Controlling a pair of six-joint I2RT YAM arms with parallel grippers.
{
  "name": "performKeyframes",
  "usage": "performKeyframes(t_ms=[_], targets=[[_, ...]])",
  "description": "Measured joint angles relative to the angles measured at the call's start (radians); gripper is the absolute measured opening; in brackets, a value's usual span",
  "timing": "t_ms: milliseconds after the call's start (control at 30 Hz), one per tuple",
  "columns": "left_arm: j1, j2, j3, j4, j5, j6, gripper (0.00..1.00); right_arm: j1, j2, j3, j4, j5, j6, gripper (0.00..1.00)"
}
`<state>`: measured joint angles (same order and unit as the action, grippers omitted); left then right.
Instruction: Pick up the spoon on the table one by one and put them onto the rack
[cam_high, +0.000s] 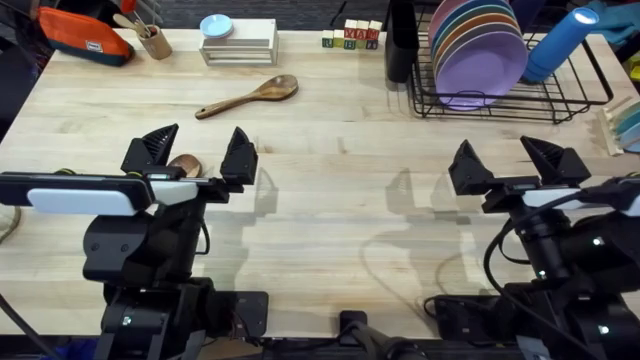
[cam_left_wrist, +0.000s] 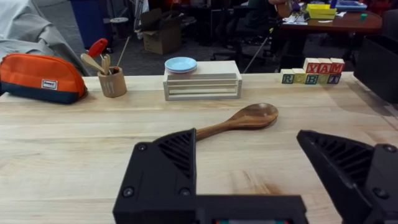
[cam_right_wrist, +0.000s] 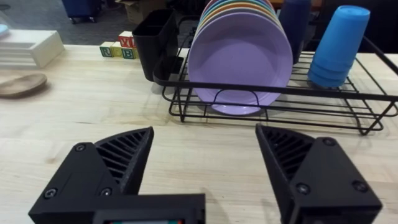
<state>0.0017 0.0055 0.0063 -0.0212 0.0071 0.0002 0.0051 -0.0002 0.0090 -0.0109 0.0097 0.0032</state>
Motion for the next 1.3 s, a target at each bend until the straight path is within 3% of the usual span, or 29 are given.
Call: performKeyframes(t_ms=[600, 700, 800, 900, 1067, 1100, 1300], targets=[[-0.004, 0.0, 0.001, 0.003, 0.0, 0.0, 0.993, 0.0, 0.0, 0.0, -0.004, 0.013, 0.004, 0.993], [-0.004, 0.0, 0.027, -0.056, 0.006, 0.0, 0.993, 0.0, 0.0, 0.006, -0.024, 0.013, 0.028, 0.993], [-0.004, 0.005, 0.111, -0.18, 0.008, 0.0, 0.993, 0.0, 0.0, 0.048, -0.115, 0.011, 0.051, 0.993], [-0.004, 0.045, 0.238, -0.308, 0.008, 0.0, 0.993, 0.0, 0.002, 0.135, -0.306, 0.012, 0.062, 0.993], [-0.004, 0.181, 0.467, -0.499, 0.012, 0.0, 0.994, 0.0, 0.053, 0.321, -0.455, 0.012, 0.072, 0.993], [-0.004, 0.282, 0.586, -0.584, 0.017, 0.0, 0.994, 0.0, 0.111, 0.448, -0.504, 0.012, 0.072, 0.993], [-0.004, 0.465, 0.803, -0.717, 0.024, 0.0, 0.993, 0.0, 0.299, 0.691, -0.563, 0.012, 0.072, 0.993]])
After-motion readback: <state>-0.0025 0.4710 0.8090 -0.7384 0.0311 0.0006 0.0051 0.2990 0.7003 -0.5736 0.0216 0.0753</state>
